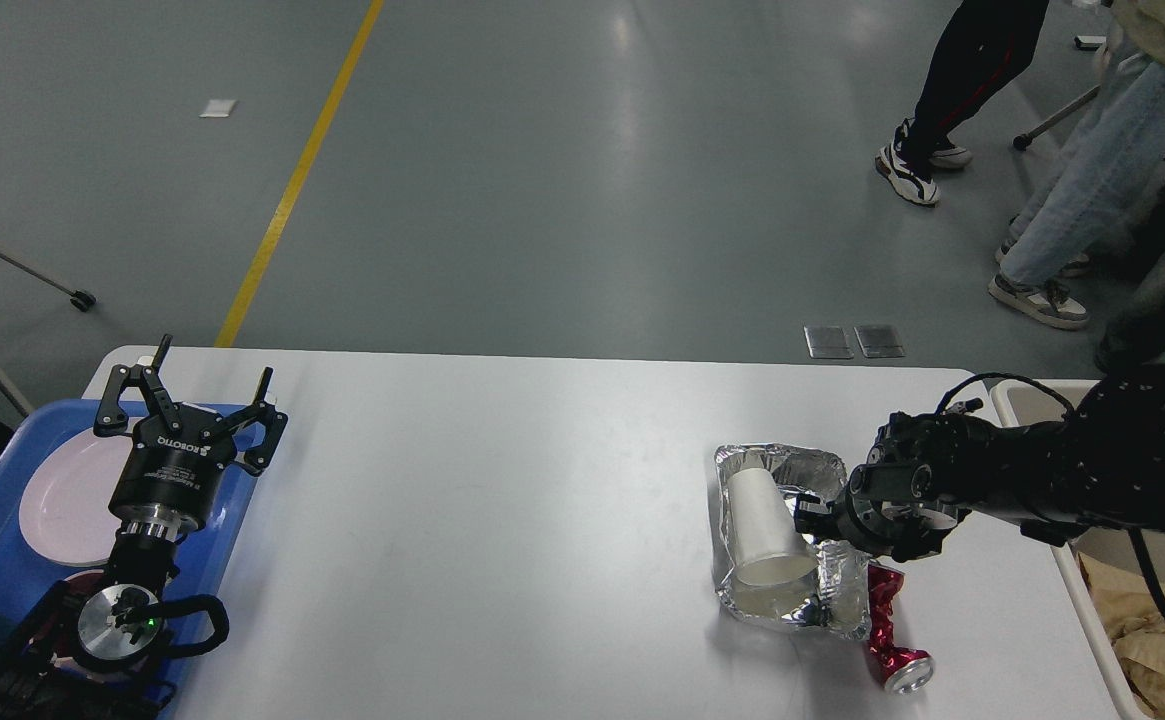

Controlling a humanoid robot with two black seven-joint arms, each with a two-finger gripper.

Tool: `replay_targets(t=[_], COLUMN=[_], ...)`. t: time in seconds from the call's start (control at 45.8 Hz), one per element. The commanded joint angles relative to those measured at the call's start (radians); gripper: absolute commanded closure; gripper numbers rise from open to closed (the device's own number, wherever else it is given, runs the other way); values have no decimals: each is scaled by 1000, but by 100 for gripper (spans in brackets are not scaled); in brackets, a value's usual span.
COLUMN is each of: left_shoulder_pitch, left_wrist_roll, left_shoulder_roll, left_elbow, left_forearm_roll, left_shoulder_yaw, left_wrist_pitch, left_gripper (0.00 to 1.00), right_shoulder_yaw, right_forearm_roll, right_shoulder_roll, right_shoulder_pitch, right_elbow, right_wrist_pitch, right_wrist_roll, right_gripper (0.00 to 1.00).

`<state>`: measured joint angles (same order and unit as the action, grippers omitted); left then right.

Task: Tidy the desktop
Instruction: 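Lower the right gripper onto the foil tray edge and grasp it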

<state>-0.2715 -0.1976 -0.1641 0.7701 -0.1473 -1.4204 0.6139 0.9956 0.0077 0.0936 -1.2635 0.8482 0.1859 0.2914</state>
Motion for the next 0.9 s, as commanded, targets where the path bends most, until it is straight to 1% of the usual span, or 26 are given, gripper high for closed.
replay_targets(t=[0.0,0.066,0.131,0.24,0.306,0.393,0.503,0.546,0.634,0.874], left_shoulder_pitch=[0,0,0,-2,-2,0,0,0,0,0], left_wrist_roll=[0,0,0,0,0,0,0,0,0,0], left_shoulder_roll=[0,0,0,0,0,0,0,0,0,0], left_elbow=[0,0,0,0,0,0,0,0,0,0], left_forearm_roll=[0,0,0,0,0,0,0,0,0,0], left_shoulder_yaw=[0,0,0,0,0,0,0,0,0,0], left_wrist_pitch=[0,1,1,0,0,0,1,0,1,1], left_gripper=[3,3,3,3,3,3,3,4,3,3], right_shoulder_yaw=[0,0,0,0,0,0,-11,-26,-40,-54], right_forearm_roll=[2,2,2,0,-2,-2,0,0,-2,17], right_shoulder_roll=[0,0,-3,-8,-9,-9,-9,-9,-9,-8], right_shoulder_pitch=[9,9,10,9,6,4,4,6,9,-8], right_elbow=[0,2,5,8,11,11,9,8,8,14], right_wrist_pitch=[0,0,3,3,3,3,3,1,1,15], right_wrist_roll=[0,2,3,8,23,54,107,121,127,124], right_gripper=[67,82,100,100,100,100,100,100,100,100])
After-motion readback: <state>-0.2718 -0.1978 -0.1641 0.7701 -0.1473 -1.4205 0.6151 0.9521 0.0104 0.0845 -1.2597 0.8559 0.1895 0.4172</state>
